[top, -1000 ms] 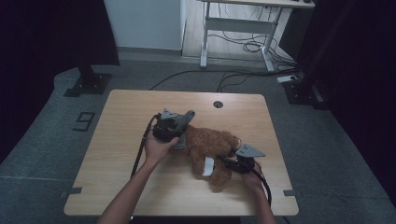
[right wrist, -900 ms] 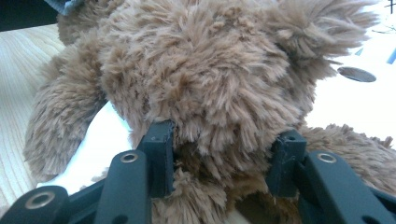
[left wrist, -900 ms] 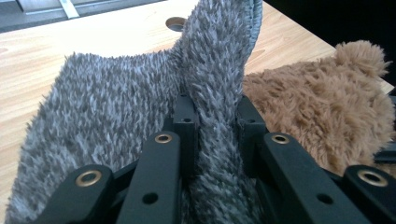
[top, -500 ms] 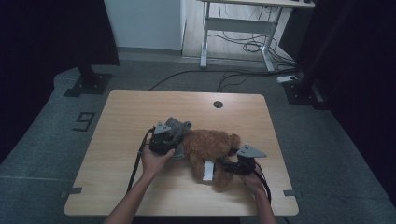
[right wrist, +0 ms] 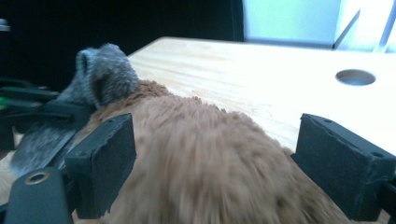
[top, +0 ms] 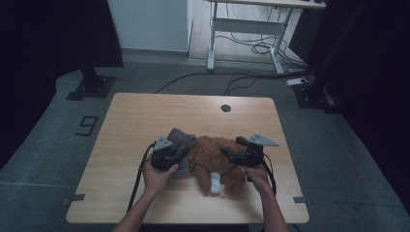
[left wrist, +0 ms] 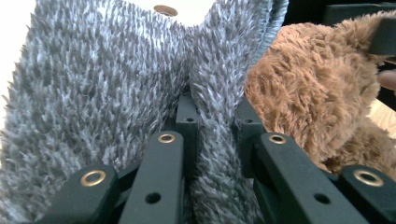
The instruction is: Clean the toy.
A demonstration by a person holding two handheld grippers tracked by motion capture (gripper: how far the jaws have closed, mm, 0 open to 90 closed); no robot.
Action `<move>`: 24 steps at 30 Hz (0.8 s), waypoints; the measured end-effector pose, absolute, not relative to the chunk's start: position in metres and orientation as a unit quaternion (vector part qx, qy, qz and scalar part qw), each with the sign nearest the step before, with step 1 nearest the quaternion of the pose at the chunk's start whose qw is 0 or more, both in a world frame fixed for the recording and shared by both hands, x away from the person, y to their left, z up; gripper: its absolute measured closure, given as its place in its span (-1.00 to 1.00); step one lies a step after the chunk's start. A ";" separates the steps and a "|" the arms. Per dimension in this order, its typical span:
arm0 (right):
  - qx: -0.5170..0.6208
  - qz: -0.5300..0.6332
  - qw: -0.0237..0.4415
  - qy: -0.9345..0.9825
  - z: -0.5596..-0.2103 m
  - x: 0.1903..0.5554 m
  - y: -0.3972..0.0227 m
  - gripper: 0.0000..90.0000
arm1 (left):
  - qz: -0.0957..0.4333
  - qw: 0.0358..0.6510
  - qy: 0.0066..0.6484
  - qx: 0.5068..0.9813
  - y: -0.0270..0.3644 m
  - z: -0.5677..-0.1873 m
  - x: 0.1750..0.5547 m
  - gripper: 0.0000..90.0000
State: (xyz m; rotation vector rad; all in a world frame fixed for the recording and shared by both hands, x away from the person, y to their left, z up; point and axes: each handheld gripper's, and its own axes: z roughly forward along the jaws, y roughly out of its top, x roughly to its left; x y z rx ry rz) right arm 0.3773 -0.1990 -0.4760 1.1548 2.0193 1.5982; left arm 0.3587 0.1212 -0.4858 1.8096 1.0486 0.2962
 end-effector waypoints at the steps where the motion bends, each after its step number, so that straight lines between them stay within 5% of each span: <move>1: 0.408 0.551 0.154 0.712 -0.476 0.382 -0.194 -0.73 | 0.121 0.494 0.433 0.744 0.122 -0.486 0.358 0.70; 9: 0.457 0.481 0.109 0.740 -0.506 0.385 -0.187 -0.82 | 0.096 0.509 0.428 0.740 0.127 -0.489 0.347 0.69; 19: 0.422 0.501 0.092 0.750 -0.517 0.369 -0.189 -0.03 | 0.095 0.521 0.419 0.738 0.128 -0.459 0.340 0.66; 24: 0.379 0.511 0.150 0.757 -0.519 0.352 -0.184 0.07 | 0.110 0.517 0.390 0.754 0.097 -0.432 0.347 0.64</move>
